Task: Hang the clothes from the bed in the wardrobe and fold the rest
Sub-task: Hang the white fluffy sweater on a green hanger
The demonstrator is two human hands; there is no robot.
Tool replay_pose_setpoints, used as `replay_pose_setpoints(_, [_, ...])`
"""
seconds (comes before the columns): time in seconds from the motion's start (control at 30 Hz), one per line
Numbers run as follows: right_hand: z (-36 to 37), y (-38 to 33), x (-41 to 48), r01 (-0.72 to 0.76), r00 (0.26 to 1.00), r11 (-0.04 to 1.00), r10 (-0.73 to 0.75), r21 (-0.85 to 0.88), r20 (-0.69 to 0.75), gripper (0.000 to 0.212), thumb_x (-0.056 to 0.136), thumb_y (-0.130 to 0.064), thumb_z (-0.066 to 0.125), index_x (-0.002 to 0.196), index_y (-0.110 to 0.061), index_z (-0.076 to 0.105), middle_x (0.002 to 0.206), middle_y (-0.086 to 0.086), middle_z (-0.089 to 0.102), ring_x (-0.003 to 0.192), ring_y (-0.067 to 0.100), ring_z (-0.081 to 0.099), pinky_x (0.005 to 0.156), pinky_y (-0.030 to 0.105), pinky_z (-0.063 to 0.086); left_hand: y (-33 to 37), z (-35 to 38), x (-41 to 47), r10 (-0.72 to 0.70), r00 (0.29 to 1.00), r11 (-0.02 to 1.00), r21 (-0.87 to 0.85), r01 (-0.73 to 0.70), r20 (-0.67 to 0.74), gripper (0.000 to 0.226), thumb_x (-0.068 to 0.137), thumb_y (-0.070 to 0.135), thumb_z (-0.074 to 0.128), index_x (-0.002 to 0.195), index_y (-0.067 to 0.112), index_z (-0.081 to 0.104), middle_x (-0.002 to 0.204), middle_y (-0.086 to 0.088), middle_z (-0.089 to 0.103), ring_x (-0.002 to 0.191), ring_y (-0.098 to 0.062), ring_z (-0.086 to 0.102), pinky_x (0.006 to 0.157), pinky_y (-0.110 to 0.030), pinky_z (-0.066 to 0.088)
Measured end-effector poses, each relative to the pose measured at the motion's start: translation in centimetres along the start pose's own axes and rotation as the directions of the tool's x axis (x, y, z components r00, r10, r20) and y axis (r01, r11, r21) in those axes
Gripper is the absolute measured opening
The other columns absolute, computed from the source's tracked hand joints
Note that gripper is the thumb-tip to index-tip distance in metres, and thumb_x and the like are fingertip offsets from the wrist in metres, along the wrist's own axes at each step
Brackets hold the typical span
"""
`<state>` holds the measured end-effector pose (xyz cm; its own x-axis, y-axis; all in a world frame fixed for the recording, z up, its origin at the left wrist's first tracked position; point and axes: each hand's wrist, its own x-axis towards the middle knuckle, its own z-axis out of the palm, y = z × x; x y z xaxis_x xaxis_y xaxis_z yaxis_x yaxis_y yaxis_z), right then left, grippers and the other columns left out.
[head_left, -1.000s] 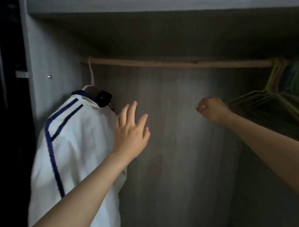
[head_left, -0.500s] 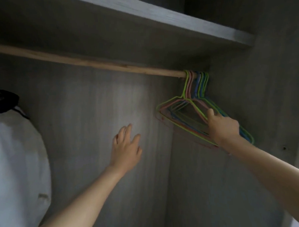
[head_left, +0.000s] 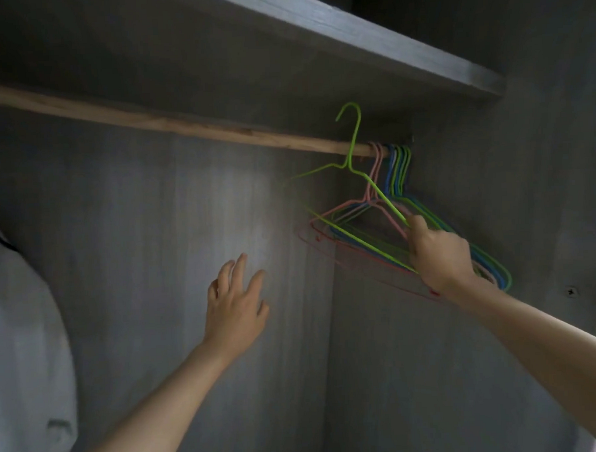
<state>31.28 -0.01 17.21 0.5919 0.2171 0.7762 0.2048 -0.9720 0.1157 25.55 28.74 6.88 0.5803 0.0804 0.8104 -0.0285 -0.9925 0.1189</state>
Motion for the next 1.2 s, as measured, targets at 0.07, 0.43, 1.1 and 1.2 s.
replay_pose_setpoints(0.07, [-0.2,-0.3,-1.0,0.036,0.999,0.999,-0.035,0.026,-0.035,0.022,0.096,-0.015,0.044,0.114,-0.003,0.046,0.076,0.021,0.065,0.072,0.043,0.063,0.054,0.035,0.03,-0.8,0.0,-0.2,-0.008,1.0,1.0,0.005,0.008,-0.016,0.064,0.068,0.013,0.078,0.128,0.007,0.056,0.143,-0.026,0.037,0.128,-0.046,0.039,0.094,-0.055,0.038])
replay_pose_setpoints(0.43, [1.6,-0.4,-15.5,0.423,0.906,0.901,-0.417,0.099,-0.08,0.027,0.102,-0.028,0.021,0.098,-0.016,0.045,0.039,-0.003,0.046,0.03,0.021,0.044,0.029,0.019,0.021,-2.3,3.9,-5.9,-0.016,0.997,1.0,0.021,0.015,0.076,0.122,0.032,0.025,0.096,0.136,0.007,0.035,0.132,-0.04,0.041,0.115,-0.061,0.043,0.083,-0.074,0.034])
replay_pose_setpoints(1.1, [-14.3,18.3,-46.4,-0.02,0.945,0.976,0.089,-0.216,0.315,0.032,0.098,-0.035,0.03,0.097,-0.015,0.054,0.058,0.001,0.065,0.04,0.022,0.058,0.031,0.018,0.036,27.9,8.7,-25.4,0.634,0.773,0.634,-0.553,-0.54,-0.028,0.109,0.035,0.026,0.093,0.124,-0.006,0.038,0.114,-0.028,0.042,0.103,-0.041,0.045,0.085,-0.066,0.041])
replay_pose_setpoints(1.2, [-19.0,21.9,-52.3,-0.096,0.925,0.955,0.189,-0.279,0.33,0.025,0.092,-0.037,0.037,0.096,-0.015,0.049,0.058,-0.002,0.065,0.042,0.019,0.059,0.032,0.018,0.036,35.5,7.2,-29.4,0.711,0.703,0.532,-0.653,-0.538,0.001,0.129,0.015,0.028,0.095,0.125,-0.005,0.035,0.114,-0.025,0.04,0.101,-0.037,0.043,0.077,-0.066,0.044])
